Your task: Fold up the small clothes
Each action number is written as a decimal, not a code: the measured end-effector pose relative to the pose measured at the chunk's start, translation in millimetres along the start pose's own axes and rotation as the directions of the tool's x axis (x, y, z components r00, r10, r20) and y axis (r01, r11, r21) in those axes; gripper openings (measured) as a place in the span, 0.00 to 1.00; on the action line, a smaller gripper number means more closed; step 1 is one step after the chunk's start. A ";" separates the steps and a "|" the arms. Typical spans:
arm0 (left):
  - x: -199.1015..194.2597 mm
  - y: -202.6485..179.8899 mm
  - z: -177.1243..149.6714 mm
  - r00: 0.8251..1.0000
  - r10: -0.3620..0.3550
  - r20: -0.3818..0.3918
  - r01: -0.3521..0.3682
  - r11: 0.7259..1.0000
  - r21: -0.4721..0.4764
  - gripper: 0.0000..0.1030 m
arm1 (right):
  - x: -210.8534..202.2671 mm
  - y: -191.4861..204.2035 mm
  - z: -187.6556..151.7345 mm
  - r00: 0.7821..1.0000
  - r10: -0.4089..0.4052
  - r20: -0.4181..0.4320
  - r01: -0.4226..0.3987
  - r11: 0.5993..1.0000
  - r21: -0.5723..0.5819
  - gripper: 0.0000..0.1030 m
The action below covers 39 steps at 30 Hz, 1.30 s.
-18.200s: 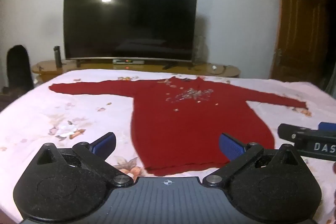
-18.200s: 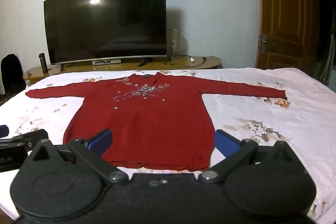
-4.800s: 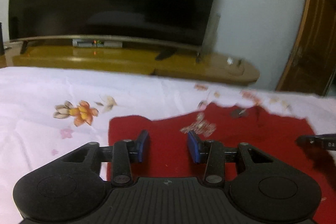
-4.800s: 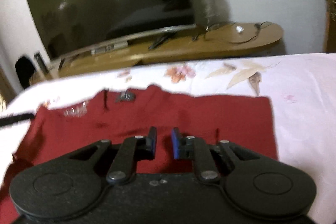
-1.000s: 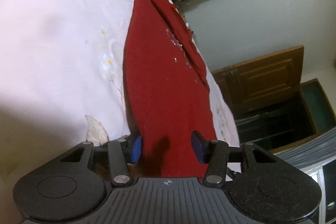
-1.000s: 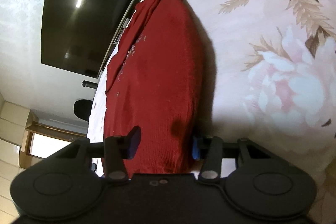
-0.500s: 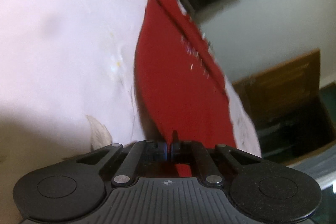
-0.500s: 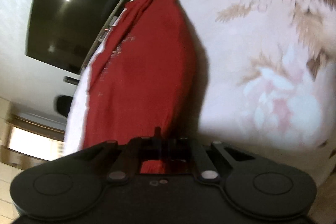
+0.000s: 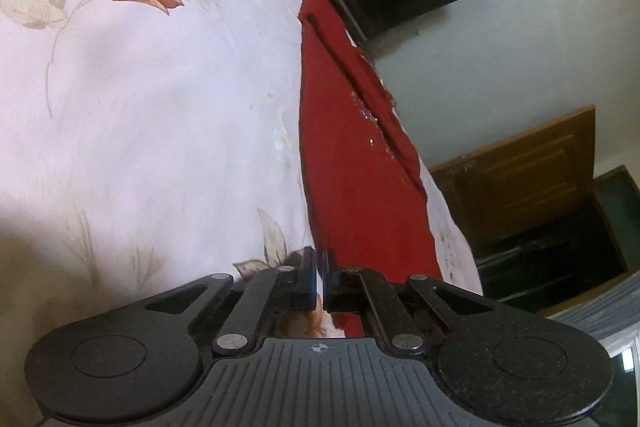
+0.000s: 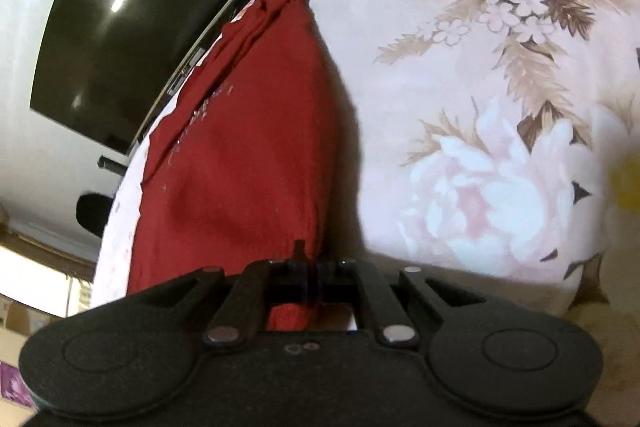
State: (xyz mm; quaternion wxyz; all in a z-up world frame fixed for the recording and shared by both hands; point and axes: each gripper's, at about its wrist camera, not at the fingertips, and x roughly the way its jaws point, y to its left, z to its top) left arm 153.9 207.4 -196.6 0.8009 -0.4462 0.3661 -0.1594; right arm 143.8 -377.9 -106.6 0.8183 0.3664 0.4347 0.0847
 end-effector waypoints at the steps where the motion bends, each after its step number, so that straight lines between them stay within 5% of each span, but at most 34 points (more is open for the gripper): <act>1: 1.5 0.6 -0.2 1.000 0.007 -0.007 -0.007 1.000 -0.011 0.11 | 0.8 2.1 0.0 1.000 -0.005 -0.006 0.005 1.000 -0.015 0.05; 8: 17.0 -13.7 -0.4 1.000 -0.028 0.011 0.028 1.000 -0.005 0.47 | 1.6 -0.9 -3.7 1.000 0.021 -0.002 -0.021 0.999 0.044 0.06; 15: 30.9 -24.7 7.4 1.000 -0.010 -0.004 0.010 0.999 0.034 0.53 | -0.8 -3.6 -4.7 0.999 0.039 -0.002 -0.039 0.997 0.060 0.07; 21: 28.7 -15.2 7.7 0.997 -0.081 0.002 0.081 0.996 -0.022 0.53 | 2.4 -4.9 -2.1 0.998 0.059 -0.005 -0.059 0.996 0.070 0.07; 26: 38.4 -19.3 2.6 0.995 -0.096 -0.019 0.096 0.995 -0.013 0.43 | 4.3 -7.2 1.2 0.997 0.070 -0.018 -0.069 0.995 0.070 0.06; 27: 40.4 -21.9 0.1 0.996 -0.082 -0.024 0.082 0.997 0.006 0.37 | 4.6 -8.3 2.2 0.997 0.074 -0.019 -0.073 0.994 0.079 0.06; 29: 45.7 -23.0 -5.1 0.999 -0.019 -0.049 0.021 0.998 0.052 0.02 | 5.9 -8.7 4.2 0.997 0.077 -0.024 -0.075 0.994 0.079 0.06; 33: 40.2 -22.2 -4.6 1.000 -0.027 -0.003 0.027 0.997 0.073 0.02 | 7.7 -3.3 7.7 0.997 0.065 -0.035 -0.064 0.998 0.028 0.05; 36: 12.7 -25.6 -1.9 0.989 -0.123 0.078 0.119 0.991 0.056 0.02 | -6.7 6.9 10.1 0.994 0.111 0.015 -0.111 0.994 -0.003 0.04; 39: -0.2 -20.9 -2.3 0.994 -0.080 0.076 0.074 0.995 0.070 0.02 | -26.0 12.8 9.2 0.988 0.144 0.054 -0.142 0.989 -0.034 0.04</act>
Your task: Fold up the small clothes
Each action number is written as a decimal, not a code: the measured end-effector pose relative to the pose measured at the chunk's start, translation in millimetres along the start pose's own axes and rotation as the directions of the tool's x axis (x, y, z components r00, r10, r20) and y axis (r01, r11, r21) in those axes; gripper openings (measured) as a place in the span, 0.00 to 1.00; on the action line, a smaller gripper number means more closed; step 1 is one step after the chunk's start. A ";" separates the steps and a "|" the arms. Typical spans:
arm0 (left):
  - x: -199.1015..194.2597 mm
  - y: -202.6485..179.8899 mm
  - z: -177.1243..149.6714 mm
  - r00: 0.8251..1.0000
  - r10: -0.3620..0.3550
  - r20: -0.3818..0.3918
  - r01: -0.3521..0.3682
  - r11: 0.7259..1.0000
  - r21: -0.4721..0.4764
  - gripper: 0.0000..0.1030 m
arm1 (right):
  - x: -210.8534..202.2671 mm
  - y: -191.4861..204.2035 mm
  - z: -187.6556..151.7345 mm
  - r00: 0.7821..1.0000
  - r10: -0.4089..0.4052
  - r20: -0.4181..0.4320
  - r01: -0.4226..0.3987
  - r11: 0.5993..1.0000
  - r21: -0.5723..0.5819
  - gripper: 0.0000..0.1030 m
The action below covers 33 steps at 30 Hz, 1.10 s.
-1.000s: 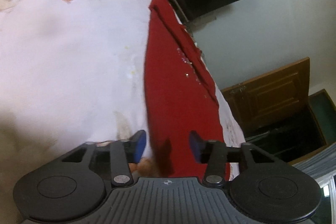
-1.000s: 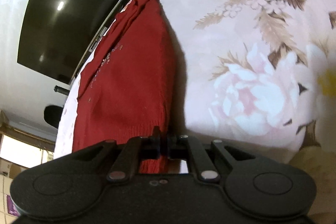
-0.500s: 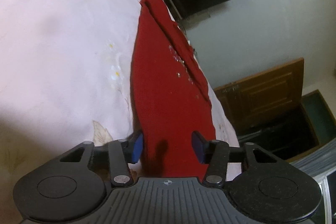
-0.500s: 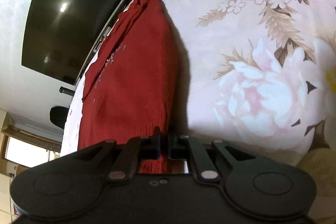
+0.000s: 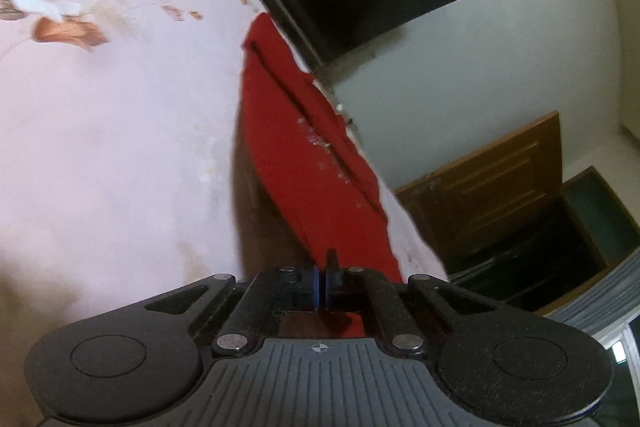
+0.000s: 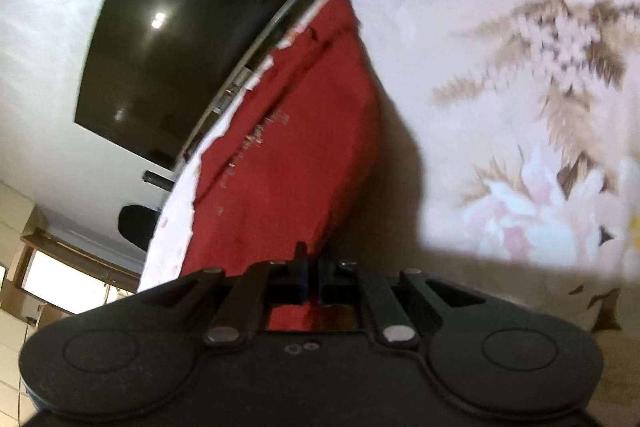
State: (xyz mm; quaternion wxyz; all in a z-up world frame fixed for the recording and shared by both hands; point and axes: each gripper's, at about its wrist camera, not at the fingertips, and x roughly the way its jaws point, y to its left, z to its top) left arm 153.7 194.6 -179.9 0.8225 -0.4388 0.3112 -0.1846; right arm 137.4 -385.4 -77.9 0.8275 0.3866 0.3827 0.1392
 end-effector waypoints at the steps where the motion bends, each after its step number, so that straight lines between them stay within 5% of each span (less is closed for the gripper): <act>1: 4.8 6.5 -2.9 0.998 0.056 -0.036 -0.055 0.998 0.005 0.02 | -0.8 -1.6 -1.6 1.000 -0.020 -0.005 0.020 1.000 -0.012 0.04; 4: 11.4 14.2 -8.3 0.994 0.090 -0.062 -0.091 0.996 0.000 0.02 | 17.1 -21.5 -10.5 0.989 -0.127 -0.072 0.127 0.992 -0.006 0.03; 12: 6.1 -24.5 26.5 0.999 -0.023 0.034 0.023 1.000 0.022 0.02 | -2.1 16.8 8.7 0.999 -0.051 0.017 0.053 0.995 -0.090 0.04; 19: 61.8 -67.7 121.6 0.993 -0.070 0.096 0.058 0.991 0.118 0.02 | 21.2 74.2 104.9 0.992 0.020 0.127 0.011 0.971 -0.240 0.04; 24: 123.3 -84.6 187.9 0.993 -0.033 0.113 0.017 0.990 0.141 0.02 | 72.9 99.0 176.5 0.990 0.032 0.141 0.009 0.959 -0.284 0.04; 33: 231.6 -73.6 258.0 0.995 0.047 0.092 -0.060 0.987 0.150 0.02 | 186.0 60.8 262.7 0.997 0.012 0.078 0.002 0.984 -0.177 0.04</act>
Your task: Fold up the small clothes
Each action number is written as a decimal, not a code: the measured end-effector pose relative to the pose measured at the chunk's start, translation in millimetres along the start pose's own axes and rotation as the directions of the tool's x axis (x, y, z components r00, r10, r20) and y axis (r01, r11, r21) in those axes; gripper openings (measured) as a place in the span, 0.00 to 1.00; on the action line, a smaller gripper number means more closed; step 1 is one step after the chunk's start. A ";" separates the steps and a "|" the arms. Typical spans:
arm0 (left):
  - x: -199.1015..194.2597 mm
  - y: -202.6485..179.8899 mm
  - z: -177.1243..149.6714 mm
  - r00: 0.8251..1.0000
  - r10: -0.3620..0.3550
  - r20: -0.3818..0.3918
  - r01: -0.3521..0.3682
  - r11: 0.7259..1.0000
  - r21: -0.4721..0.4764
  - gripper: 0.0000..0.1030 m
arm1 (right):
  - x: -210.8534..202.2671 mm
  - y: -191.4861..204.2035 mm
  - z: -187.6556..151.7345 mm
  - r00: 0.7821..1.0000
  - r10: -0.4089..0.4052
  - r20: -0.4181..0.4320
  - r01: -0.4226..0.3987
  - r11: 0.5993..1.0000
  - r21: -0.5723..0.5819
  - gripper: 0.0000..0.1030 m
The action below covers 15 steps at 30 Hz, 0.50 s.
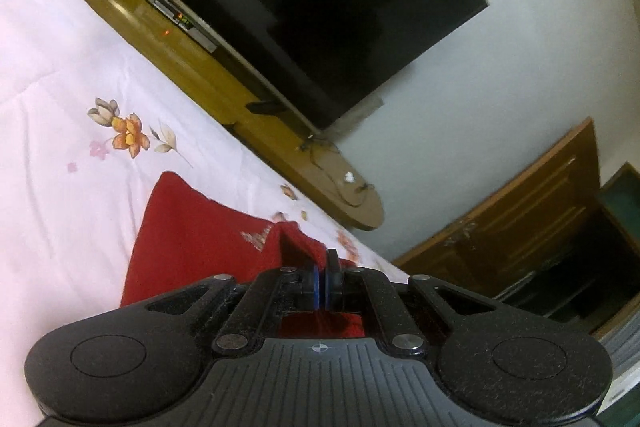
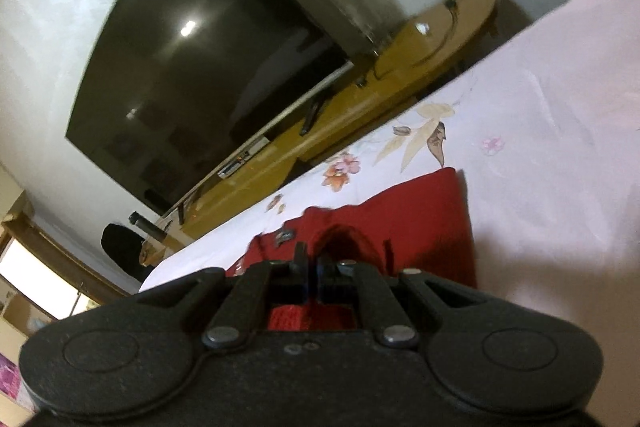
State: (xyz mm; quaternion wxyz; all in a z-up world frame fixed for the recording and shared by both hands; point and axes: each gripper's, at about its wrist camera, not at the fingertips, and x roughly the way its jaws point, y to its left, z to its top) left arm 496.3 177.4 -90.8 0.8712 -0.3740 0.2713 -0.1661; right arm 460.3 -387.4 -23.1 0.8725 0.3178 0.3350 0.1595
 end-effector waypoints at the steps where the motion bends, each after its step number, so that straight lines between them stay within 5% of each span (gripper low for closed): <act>1: 11.5 3.2 2.7 1.000 0.010 -0.002 -0.010 1.000 0.004 0.02 | 11.0 -6.9 2.9 1.000 0.000 -0.009 0.000 1.000 0.011 0.04; 6: 54.6 25.0 5.0 0.997 0.070 -0.032 -0.070 0.998 0.006 0.02 | 57.3 -36.0 16.0 0.998 0.032 -0.046 -0.028 0.997 0.075 0.04; 10: 90.8 37.0 2.9 0.982 0.184 -0.049 -0.181 0.982 0.053 0.02 | 90.0 -55.5 19.2 0.995 0.004 -0.104 0.007 0.995 0.100 0.06; 12: 96.1 40.8 2.0 0.984 0.174 -0.032 -0.173 0.984 0.034 0.14 | 93.3 -61.1 17.5 0.997 0.020 -0.073 -0.012 0.994 0.110 0.13; 13: 95.8 41.1 1.4 0.988 0.155 -0.009 -0.155 0.988 0.029 0.37 | 92.0 -61.8 17.5 0.999 0.030 -0.041 -0.025 0.995 0.101 0.23; 14: 92.7 39.6 0.2 0.989 0.147 0.024 -0.147 0.988 0.035 0.75 | 90.7 -61.1 17.9 1.000 0.017 -0.016 -0.015 0.996 0.087 0.43; 15: 92.2 38.3 -0.1 0.985 0.157 0.069 -0.161 0.986 0.050 0.92 | 89.2 -60.5 18.5 1.000 -0.004 0.013 0.002 0.997 0.079 0.58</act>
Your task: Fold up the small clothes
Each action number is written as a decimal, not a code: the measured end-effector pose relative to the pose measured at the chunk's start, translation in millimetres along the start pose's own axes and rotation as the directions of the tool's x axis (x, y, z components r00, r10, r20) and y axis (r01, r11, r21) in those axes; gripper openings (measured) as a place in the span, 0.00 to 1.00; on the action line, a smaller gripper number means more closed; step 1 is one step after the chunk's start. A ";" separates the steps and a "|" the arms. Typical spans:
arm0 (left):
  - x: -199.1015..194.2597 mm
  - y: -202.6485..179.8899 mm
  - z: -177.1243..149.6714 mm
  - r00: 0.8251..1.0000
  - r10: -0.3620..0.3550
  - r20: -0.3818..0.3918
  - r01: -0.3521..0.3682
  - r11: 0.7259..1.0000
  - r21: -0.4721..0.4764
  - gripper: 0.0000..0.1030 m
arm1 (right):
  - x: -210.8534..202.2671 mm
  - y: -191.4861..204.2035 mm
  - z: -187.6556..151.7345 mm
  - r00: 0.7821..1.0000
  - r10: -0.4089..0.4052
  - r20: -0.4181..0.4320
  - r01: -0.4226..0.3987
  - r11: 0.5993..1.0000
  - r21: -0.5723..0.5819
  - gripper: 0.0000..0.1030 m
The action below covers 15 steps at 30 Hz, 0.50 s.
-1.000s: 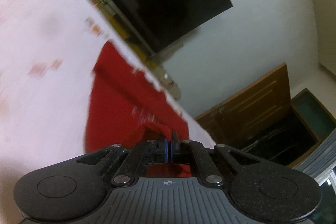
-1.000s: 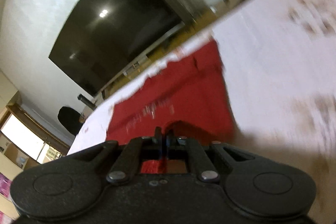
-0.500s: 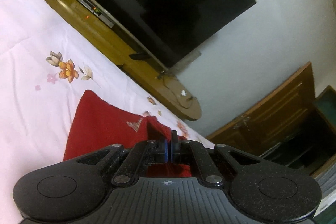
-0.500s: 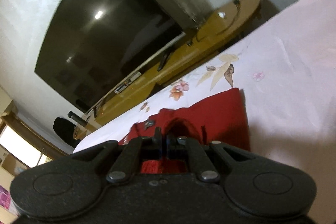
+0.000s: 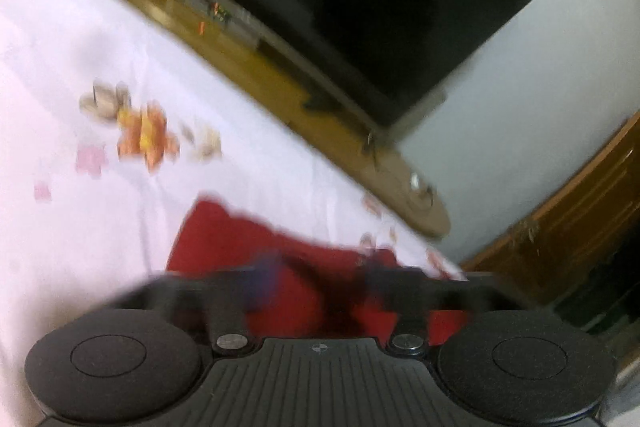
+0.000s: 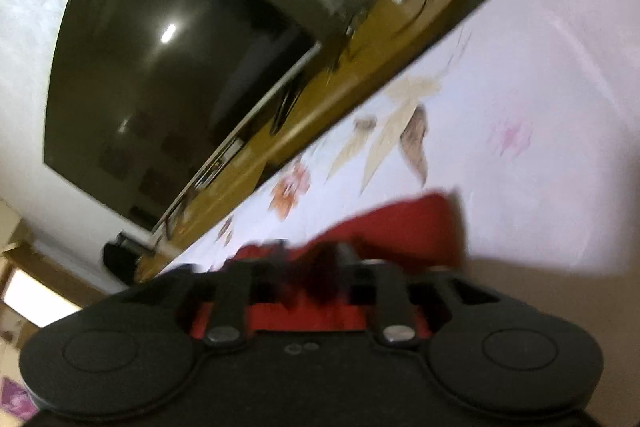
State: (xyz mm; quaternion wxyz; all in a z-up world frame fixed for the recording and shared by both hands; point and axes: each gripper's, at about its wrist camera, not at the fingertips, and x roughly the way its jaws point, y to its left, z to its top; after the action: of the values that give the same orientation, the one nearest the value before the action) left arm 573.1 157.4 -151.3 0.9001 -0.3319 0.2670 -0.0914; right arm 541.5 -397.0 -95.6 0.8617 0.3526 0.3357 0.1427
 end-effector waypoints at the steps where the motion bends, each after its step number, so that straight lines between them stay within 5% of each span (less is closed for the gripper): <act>1: -4.2 -2.7 -0.1 0.999 0.012 0.047 -0.013 1.000 0.019 0.99 | -5.2 1.3 -0.4 0.999 -0.016 0.041 0.016 1.000 -0.009 0.74; 3: -5.5 -2.6 1.3 0.998 -0.008 0.059 0.007 1.000 0.024 0.97 | -11.7 1.5 -0.1 0.997 0.005 0.077 -0.003 0.999 -0.033 0.64; 5: -4.0 -5.5 3.3 0.999 0.007 0.033 -0.009 0.998 0.065 0.83 | -12.4 4.1 0.9 0.999 0.004 0.044 -0.001 0.998 -0.066 0.51; 12: 22.3 -36.6 6.7 0.982 0.141 -0.128 -0.083 0.921 0.380 0.76 | 1.9 23.7 2.1 0.995 -0.094 -0.017 0.085 0.956 -0.281 0.54; 15: 25.6 -40.3 11.5 0.975 0.162 -0.152 -0.087 0.907 0.413 0.47 | 19.7 34.6 3.4 0.988 -0.132 -0.075 0.095 0.924 -0.370 0.55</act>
State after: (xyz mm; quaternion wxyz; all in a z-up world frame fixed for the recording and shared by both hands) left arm 601.3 124.2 -128.7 0.9248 -0.1116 0.3445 -0.1168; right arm 558.0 -364.7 -78.9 0.9015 0.1585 0.3652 0.1697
